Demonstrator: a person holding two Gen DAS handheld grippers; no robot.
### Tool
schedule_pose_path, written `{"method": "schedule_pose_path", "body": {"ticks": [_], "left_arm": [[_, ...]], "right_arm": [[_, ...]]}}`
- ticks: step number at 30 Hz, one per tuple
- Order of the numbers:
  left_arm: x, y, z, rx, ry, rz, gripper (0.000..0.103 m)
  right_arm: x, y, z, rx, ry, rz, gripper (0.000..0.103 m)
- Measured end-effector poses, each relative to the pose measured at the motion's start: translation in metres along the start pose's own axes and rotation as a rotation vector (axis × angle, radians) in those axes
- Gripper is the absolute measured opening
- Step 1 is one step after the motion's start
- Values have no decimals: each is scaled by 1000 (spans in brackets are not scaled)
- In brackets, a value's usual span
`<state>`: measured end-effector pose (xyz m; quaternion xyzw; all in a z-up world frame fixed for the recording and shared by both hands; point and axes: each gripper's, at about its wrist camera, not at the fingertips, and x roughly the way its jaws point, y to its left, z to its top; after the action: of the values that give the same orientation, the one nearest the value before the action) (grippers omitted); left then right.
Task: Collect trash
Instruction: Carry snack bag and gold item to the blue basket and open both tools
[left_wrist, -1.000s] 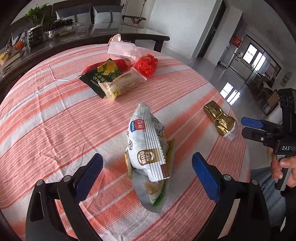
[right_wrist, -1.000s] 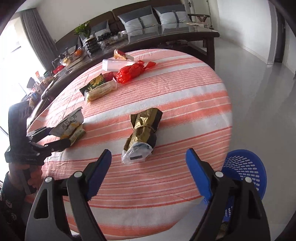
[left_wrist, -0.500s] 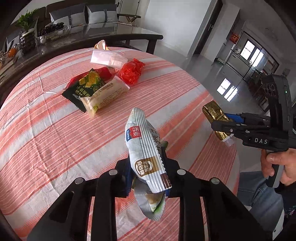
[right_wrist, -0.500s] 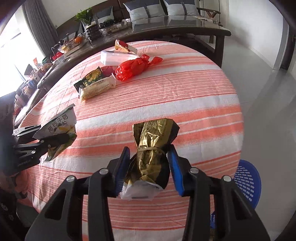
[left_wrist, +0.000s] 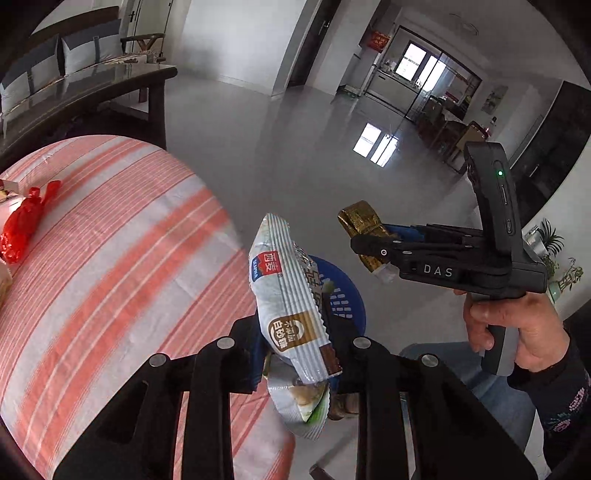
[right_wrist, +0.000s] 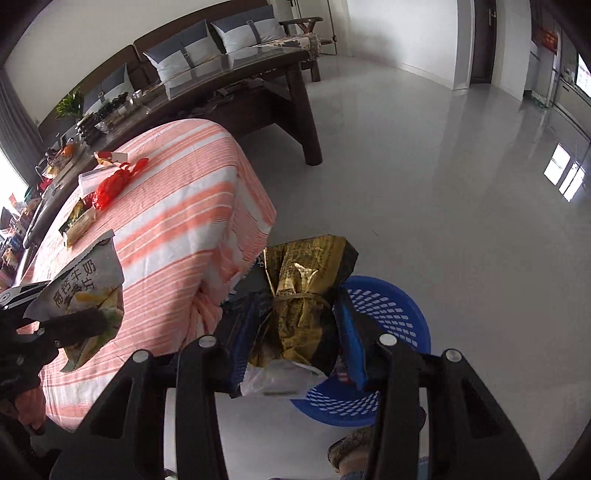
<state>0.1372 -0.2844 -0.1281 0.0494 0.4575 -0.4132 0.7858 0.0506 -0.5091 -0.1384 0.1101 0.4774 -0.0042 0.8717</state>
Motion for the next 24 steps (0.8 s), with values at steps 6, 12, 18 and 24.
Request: {"method": "schedule_pose_path", "body": {"ticks": [6, 12, 18, 24], "left_arm": [[79, -31, 6, 25, 73, -12, 25], [131, -37, 16, 24, 110, -8, 26], [170, -29, 22, -2, 122, 5, 44], [163, -33, 27, -27, 53, 9, 86]], "right_arm": [[14, -53, -13, 91, -17, -28, 42], [22, -80, -14, 142, -22, -23, 42], [25, -97, -8, 183, -46, -2, 47], [14, -105, -4, 222, -100, -20, 73]]}}
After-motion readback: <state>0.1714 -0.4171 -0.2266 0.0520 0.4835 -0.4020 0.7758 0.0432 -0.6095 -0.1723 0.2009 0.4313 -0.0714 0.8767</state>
